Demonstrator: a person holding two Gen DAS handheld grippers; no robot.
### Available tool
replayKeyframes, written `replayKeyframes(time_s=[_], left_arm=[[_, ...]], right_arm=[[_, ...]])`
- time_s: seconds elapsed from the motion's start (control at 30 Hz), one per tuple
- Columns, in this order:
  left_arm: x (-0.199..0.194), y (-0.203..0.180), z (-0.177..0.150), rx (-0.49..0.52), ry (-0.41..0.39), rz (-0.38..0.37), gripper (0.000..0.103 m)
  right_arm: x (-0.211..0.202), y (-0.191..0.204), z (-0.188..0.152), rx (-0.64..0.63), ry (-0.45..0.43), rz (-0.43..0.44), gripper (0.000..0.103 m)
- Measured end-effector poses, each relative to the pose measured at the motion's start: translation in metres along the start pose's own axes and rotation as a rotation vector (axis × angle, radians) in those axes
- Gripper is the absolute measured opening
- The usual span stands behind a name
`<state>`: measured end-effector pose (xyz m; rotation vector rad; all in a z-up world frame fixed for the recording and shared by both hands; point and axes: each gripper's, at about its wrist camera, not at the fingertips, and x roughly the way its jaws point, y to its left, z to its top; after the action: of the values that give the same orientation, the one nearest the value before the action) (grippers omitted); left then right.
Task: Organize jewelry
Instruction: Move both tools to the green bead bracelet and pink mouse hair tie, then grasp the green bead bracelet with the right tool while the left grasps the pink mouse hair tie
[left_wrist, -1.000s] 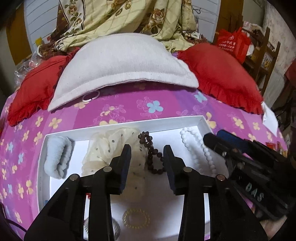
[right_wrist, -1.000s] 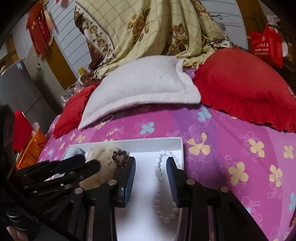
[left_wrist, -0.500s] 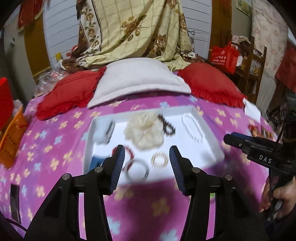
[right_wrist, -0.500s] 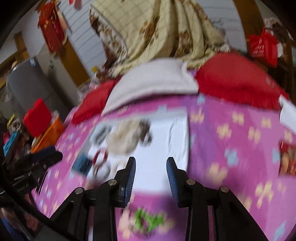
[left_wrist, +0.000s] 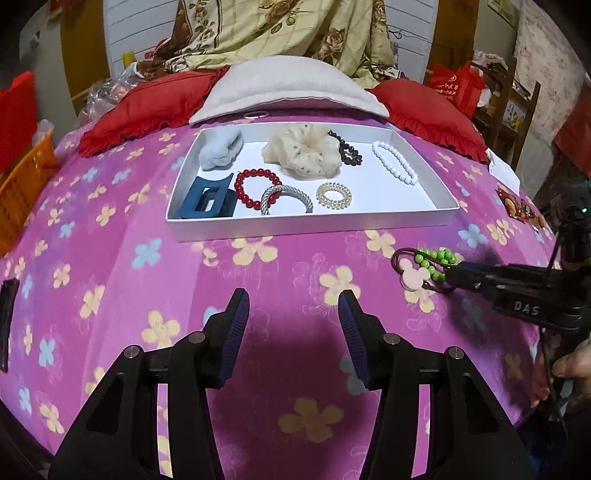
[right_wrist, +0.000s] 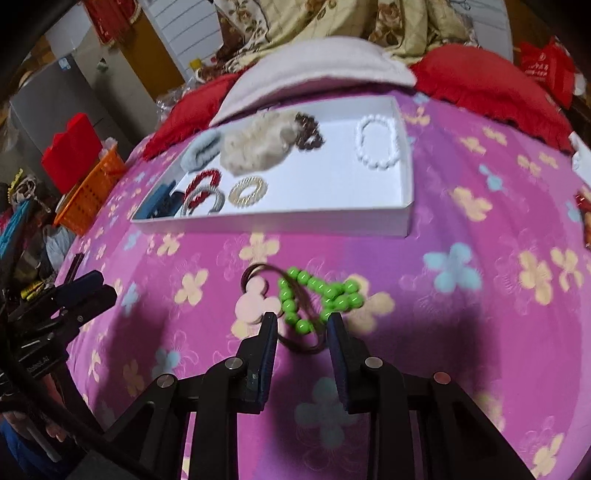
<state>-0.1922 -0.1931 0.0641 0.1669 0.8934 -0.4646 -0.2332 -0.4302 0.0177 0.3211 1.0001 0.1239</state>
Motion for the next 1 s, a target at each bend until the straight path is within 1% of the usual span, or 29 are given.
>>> replayKeyframes(time_s=[0.03, 0.07, 0.1, 0.17, 0.27, 0.33, 0.43, 0.5, 0.53, 0.57, 0.6, 0.63, 0.7, 0.73, 0.77, 0.83, 0.9, 1.0], left_arm=[[-0.001, 0.001, 0.000, -0.003, -0.001, 0.002, 0.050], [-0.002, 0.002, 0.000, -0.006, -0.004, 0.003, 0.050], [-0.002, 0.004, 0.000, -0.010, -0.005, 0.004, 0.050], [-0.003, 0.007, 0.001, -0.018, -0.006, 0.005, 0.050], [-0.002, 0.009, 0.002, -0.030, 0.001, 0.004, 0.050], [-0.001, 0.009, 0.002, -0.033, 0.008, 0.002, 0.050], [0.003, 0.005, 0.001, -0.028, 0.019, -0.005, 0.050], [0.006, 0.002, 0.001, -0.025, 0.025, -0.015, 0.050], [0.008, -0.001, 0.001, -0.021, 0.029, -0.022, 0.050], [0.010, -0.004, 0.001, -0.015, 0.033, -0.031, 0.050], [0.012, -0.007, 0.002, -0.010, 0.036, -0.038, 0.050], [0.015, -0.011, 0.003, -0.004, 0.039, -0.043, 0.050], [0.024, -0.022, 0.007, 0.014, 0.054, -0.058, 0.050], [0.028, -0.027, 0.010, 0.020, 0.061, -0.067, 0.050], [0.035, -0.035, 0.013, 0.031, 0.068, -0.087, 0.050], [0.046, -0.049, 0.018, 0.054, 0.083, -0.105, 0.050], [0.057, -0.060, 0.023, 0.081, 0.095, -0.112, 0.050], [0.072, -0.073, 0.027, 0.114, 0.112, -0.114, 0.050]], right_arm=[[0.001, 0.003, -0.001, -0.007, 0.000, 0.018, 0.015], [-0.001, 0.007, -0.003, -0.011, -0.006, 0.029, 0.009], [-0.004, 0.009, -0.004, -0.014, -0.018, 0.046, 0.008], [-0.014, 0.015, -0.003, -0.018, -0.058, 0.118, 0.004], [-0.034, 0.018, -0.001, -0.018, -0.128, 0.251, 0.004], [-0.046, 0.017, 0.001, -0.007, -0.172, 0.296, 0.004], [-0.065, 0.003, 0.003, 0.043, -0.240, 0.345, 0.004], [-0.073, -0.007, 0.004, 0.062, -0.267, 0.331, 0.004], [-0.074, -0.012, 0.005, 0.074, -0.274, 0.299, 0.004], [-0.072, -0.018, 0.006, 0.092, -0.273, 0.262, 0.004], [-0.067, -0.026, 0.007, 0.123, -0.257, 0.249, 0.005], [-0.063, -0.032, 0.009, 0.151, -0.238, 0.244, 0.007], [-0.051, -0.042, 0.011, 0.187, -0.195, 0.206, 0.017], [-0.043, -0.045, 0.013, 0.186, -0.168, 0.160, 0.028], [-0.038, -0.045, 0.014, 0.176, -0.153, 0.120, 0.032], [-0.029, -0.047, 0.015, 0.173, -0.125, 0.091, 0.032], [-0.023, -0.049, 0.017, 0.175, -0.104, 0.093, 0.032], [-0.015, -0.047, 0.016, 0.139, -0.080, 0.078, 0.032]])
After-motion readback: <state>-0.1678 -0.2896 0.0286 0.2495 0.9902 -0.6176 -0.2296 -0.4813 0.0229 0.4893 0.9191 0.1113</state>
